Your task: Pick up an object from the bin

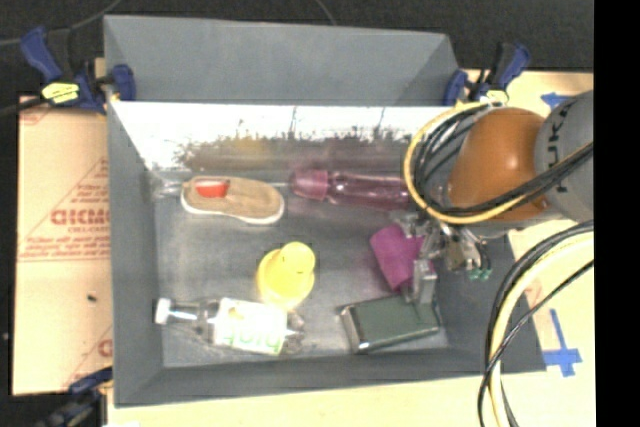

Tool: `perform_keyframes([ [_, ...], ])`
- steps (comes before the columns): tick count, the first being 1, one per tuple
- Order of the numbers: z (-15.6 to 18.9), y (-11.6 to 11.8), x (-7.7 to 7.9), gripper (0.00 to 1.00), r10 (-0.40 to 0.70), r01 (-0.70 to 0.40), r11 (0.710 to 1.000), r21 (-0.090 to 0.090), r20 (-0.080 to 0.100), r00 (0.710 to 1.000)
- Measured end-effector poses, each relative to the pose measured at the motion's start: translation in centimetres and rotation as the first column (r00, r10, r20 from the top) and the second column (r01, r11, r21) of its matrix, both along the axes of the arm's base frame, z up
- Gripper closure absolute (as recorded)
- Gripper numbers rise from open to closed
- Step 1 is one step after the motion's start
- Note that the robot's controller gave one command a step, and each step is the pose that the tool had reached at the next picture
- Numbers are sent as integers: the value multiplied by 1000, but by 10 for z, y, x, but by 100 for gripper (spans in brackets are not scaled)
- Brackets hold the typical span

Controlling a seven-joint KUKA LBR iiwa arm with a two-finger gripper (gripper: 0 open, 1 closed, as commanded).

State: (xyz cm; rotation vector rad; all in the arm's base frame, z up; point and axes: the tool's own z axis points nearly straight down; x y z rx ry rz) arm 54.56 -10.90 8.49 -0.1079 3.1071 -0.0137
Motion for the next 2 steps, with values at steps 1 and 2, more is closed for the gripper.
perform_keyframes([
  [1,0,0,0,100,1,-1,1000,0,0,1000],
  [2,0,0,0,100,1,-1,1000,0,0,1000],
])
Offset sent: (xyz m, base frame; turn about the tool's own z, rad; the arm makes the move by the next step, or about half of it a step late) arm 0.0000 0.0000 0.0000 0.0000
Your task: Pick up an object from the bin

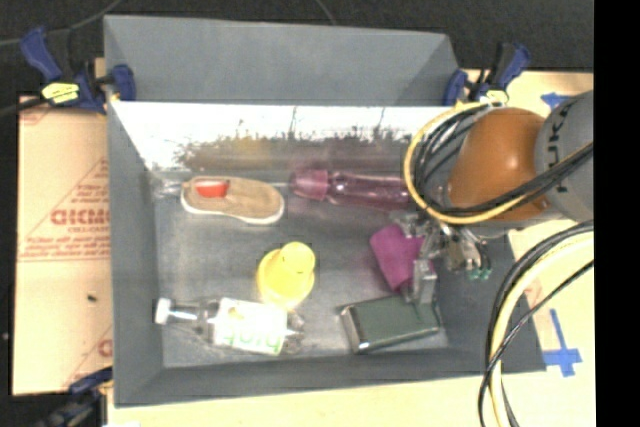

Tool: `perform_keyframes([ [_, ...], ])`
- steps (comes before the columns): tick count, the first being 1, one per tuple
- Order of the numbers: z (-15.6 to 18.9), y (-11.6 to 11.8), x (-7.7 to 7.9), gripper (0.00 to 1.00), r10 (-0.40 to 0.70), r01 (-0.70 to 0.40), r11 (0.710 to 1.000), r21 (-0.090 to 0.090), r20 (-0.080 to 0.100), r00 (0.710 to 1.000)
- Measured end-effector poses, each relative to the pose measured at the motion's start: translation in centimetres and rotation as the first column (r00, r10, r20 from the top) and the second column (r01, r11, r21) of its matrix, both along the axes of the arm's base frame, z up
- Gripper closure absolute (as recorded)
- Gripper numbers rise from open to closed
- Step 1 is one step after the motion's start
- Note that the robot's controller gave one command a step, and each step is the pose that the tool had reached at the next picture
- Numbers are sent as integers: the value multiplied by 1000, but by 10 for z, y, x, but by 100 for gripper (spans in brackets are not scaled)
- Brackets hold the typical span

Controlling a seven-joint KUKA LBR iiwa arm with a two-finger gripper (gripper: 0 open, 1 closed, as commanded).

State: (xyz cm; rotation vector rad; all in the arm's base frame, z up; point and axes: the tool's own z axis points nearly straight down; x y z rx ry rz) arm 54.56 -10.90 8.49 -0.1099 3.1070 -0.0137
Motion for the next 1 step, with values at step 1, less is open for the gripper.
perform_keyframes([
  [1,0,0,0,100,0,0,1000,0,0,1000],
])
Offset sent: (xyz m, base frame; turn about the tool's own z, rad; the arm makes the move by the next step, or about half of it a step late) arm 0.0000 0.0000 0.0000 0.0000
